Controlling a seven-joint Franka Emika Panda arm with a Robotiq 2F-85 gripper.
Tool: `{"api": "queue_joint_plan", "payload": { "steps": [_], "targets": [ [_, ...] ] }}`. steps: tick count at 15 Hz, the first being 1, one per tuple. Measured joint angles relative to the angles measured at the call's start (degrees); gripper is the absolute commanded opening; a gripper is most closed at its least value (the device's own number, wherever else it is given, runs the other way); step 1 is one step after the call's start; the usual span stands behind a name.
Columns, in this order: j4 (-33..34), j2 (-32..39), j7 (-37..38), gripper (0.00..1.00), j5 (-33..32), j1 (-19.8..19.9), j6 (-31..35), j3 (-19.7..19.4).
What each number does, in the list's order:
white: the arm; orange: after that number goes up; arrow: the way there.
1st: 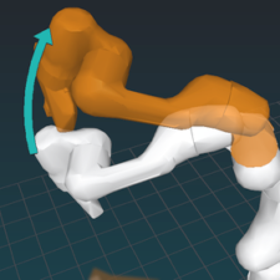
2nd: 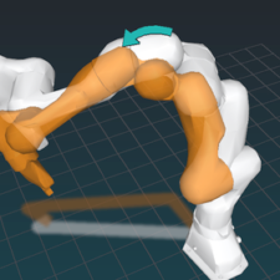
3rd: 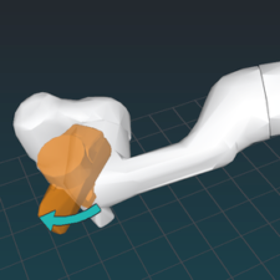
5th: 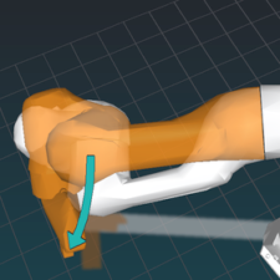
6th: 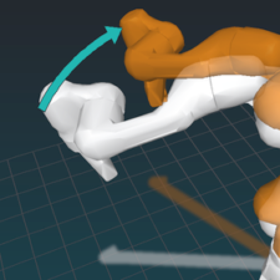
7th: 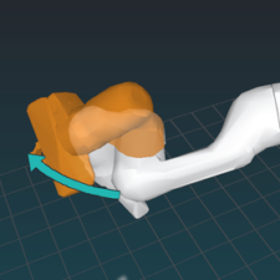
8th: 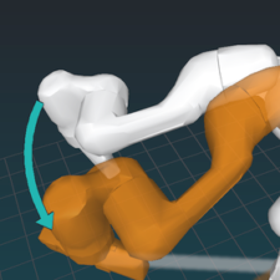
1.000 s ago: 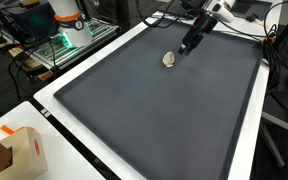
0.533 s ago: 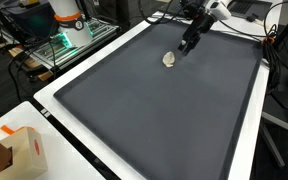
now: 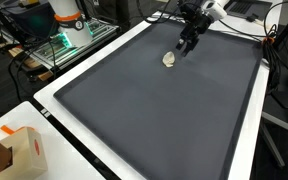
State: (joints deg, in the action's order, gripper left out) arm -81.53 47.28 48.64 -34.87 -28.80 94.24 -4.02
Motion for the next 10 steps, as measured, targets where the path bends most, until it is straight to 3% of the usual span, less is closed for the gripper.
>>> {"api": "queue_joint_plan", "payload": {
  "steps": [10],
  "targets": [
    [-4.2, -3.0, 5.6, 1.0, -0.1, 0.0, 1.2, 1.2]
  ]
}}
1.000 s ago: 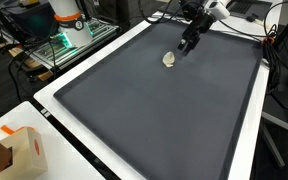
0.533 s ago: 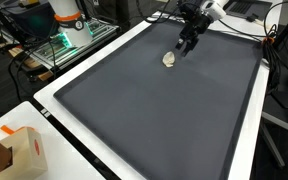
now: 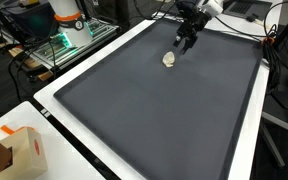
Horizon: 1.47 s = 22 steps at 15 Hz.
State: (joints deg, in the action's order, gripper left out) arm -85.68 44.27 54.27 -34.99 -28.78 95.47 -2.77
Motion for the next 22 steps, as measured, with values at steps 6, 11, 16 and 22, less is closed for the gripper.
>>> {"api": "queue_joint_plan", "payload": {
  "steps": [6, 11, 16, 22],
  "targets": [
    [-4.1, -3.2, 2.2, 1.0, 0.0, 0.3, 2.3, 0.2],
    [-7.3, -5.8, 3.4, 1.0, 0.0, 1.0, 4.2, 0.7],
    [-10.6, -8.4, 3.6, 1.0, 0.0, 2.5, 7.3, 1.8],
    [-15.4, -12.0, 3.0, 1.0, 0.3, 5.6, 15.2, 3.4]
  ]
}}
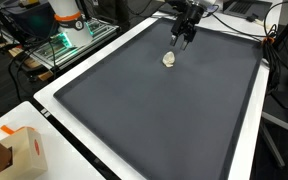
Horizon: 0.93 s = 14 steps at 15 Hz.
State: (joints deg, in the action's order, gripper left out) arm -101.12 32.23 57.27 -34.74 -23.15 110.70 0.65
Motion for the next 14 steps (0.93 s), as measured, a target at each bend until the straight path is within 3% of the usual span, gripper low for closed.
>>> {"api": "queue_joint_plan", "payload": {
  "steps": [7, 14],
  "targets": [
    [-5.3, -4.5, -3.5, 1.0, 3.2, 3.7, 8.4, 1.0],
    [-9.3, -10.4, -12.7, 1.0, 16.0, 8.4, 14.2, 1.3]
  ]
}}
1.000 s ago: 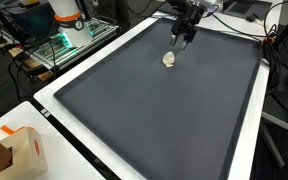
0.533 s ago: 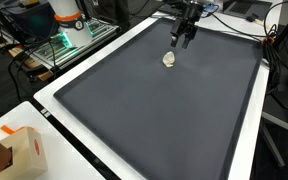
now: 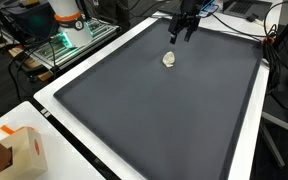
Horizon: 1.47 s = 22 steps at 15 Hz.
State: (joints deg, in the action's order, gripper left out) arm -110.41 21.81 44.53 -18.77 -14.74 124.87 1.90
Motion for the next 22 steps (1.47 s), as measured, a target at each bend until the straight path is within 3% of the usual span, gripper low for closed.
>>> {"api": "queue_joint_plan", "payload": {
  "steps": [9, 15, 22],
  "targets": [
    [-2.2, -7.6, -14.1, 1.0, 15.9, 5.6, 0.8, 0.0],
    [-2.4, -7.8, -14.0, 1.0, 16.3, 5.7, 0.7, 0.3],
    [-2.3, -2.0, -8.7, 1.0, 27.3, 7.2, -1.2, -0.3]
  ]
}}
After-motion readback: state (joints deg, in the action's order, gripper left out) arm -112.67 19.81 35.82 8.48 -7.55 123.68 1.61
